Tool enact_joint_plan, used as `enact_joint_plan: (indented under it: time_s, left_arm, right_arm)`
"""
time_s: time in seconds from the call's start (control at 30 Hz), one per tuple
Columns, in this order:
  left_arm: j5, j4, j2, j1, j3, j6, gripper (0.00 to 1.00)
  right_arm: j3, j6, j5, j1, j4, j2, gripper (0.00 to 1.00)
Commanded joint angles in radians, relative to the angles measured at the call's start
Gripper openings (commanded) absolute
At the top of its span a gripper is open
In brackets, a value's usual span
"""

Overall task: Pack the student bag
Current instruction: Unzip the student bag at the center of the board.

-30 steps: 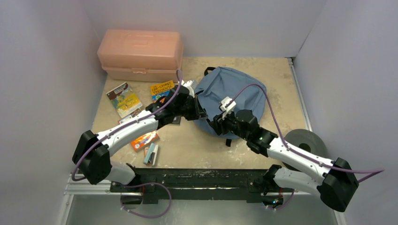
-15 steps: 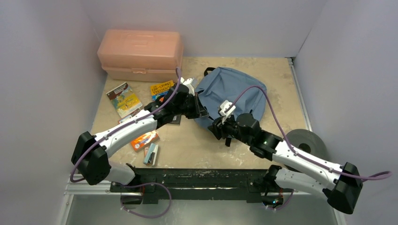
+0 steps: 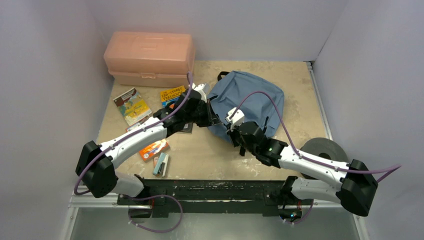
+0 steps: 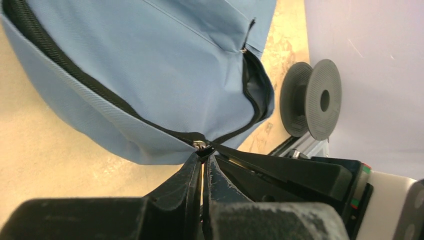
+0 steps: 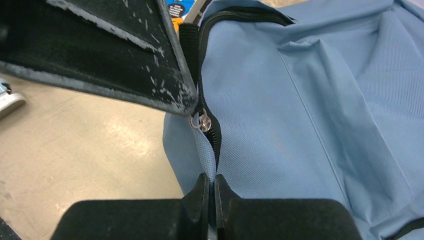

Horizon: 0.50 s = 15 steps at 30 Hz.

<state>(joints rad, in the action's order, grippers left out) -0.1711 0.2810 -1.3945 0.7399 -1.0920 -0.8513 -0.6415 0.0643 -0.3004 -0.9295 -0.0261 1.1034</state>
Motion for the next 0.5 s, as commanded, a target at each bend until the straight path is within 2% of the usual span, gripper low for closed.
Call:
enact_joint_plan:
  time_s: [0.0,0.07,0.17,0.3,0.37,0.47]
  left_arm:
    - [0.111,0.013,0.016,-0.051,-0.084,0.057,0.0]
    - [0.156,0.082,-0.036,-0.103,-0.148,0.092,0.0]
    - [0.282,0.129,-0.108,-0.144,-0.225,0.184,0.0]
    - [0.334,0.143,-0.226,-0.207,-0.327,0.27,0.0]
    - [0.409,0.172,-0.277,-0.215,-0.391,0.312,0.0]
    - [0.449,0.091,-0.36,-0.215,-0.461,0.409,0.0]
  right_arm:
    - [-0.027,0.051,-0.035,0.002,0.113,-0.032,0.0]
    - [0.013,0.031,0.065,-0.005,0.07,-0.086,0.0]
    - [0.053,0.026,0.106,-0.03,0.056,-0.179,0.0]
    - [0.083,0.016,0.066,-0.056,0.061,-0.248,0.0]
    - [0.092,0.011,0.045,-0.063,0.053,-0.255,0.0]
    - [0.086,-0.002,0.078,-0.069,0.049,-0.222,0.0]
